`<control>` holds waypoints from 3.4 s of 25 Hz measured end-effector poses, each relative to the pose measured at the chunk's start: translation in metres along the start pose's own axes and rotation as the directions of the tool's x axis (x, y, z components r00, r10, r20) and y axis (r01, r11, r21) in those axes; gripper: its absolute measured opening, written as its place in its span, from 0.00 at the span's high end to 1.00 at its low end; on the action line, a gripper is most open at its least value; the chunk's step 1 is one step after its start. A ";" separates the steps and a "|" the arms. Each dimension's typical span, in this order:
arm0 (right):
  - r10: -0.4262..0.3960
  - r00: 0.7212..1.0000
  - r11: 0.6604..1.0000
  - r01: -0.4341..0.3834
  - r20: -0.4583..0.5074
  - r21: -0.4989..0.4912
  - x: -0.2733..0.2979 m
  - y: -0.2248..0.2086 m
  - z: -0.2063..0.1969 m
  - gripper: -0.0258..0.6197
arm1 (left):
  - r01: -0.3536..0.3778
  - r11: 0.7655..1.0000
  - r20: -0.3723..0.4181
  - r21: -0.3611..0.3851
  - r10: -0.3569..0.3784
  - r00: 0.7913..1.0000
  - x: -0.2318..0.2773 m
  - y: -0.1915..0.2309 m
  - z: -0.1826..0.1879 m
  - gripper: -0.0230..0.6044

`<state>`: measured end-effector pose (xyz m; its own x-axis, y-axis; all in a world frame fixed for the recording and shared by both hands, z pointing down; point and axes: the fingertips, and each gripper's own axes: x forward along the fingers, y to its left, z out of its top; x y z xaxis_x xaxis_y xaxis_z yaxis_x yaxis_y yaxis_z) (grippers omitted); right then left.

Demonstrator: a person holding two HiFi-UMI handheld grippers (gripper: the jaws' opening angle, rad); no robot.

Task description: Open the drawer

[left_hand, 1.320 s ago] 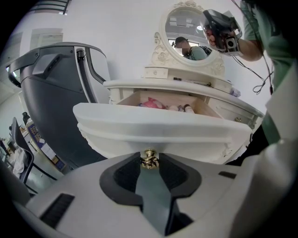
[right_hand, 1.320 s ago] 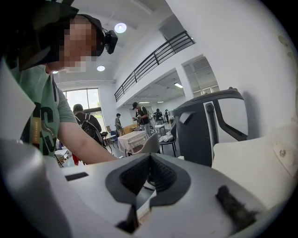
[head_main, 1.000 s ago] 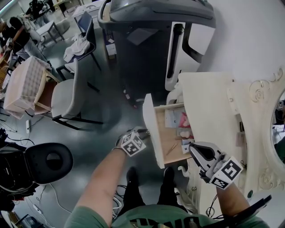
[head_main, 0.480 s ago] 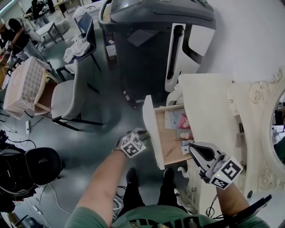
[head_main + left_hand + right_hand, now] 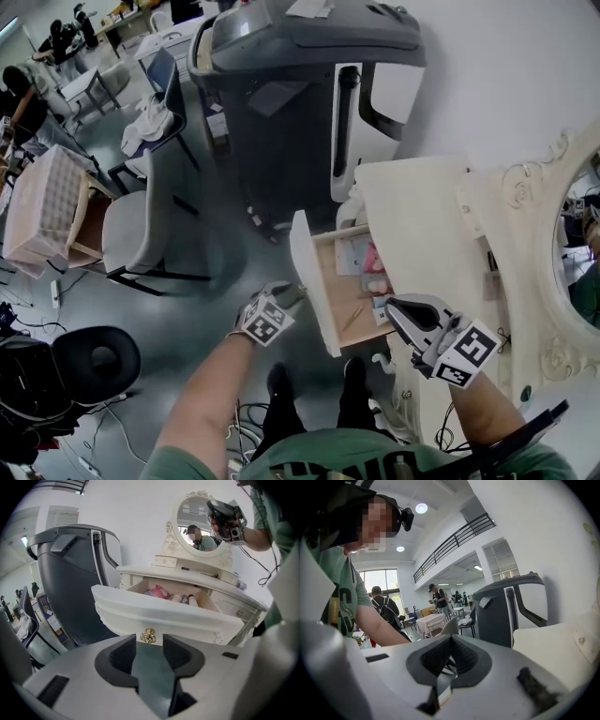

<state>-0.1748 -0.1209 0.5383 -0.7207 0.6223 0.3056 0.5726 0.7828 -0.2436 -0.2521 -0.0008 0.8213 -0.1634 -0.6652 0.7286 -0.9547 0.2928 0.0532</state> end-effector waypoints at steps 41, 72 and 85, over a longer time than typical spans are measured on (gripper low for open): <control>-0.595 0.770 0.803 0.579 0.231 0.140 -0.292 0.046 0.052 0.94 | 0.423 0.862 0.505 0.280 -0.507 0.698 -0.268 -0.233 0.310 0.91; -0.955 0.247 0.293 0.870 0.162 0.397 -0.307 0.057 0.077 0.94 | 0.718 0.478 0.317 0.505 -0.877 0.361 -0.228 -0.170 0.425 0.95; -0.961 0.245 0.277 0.875 0.130 0.396 -0.327 0.091 0.061 0.94 | 0.762 0.455 0.339 0.462 -0.884 0.322 -0.241 -0.208 0.407 0.95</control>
<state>0.0895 -0.2532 0.3599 -0.7778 -0.5995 0.1889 -0.6269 0.7615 -0.1644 -0.1158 -0.1811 0.3569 0.7067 -0.7061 -0.0439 -0.6735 -0.6905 0.2638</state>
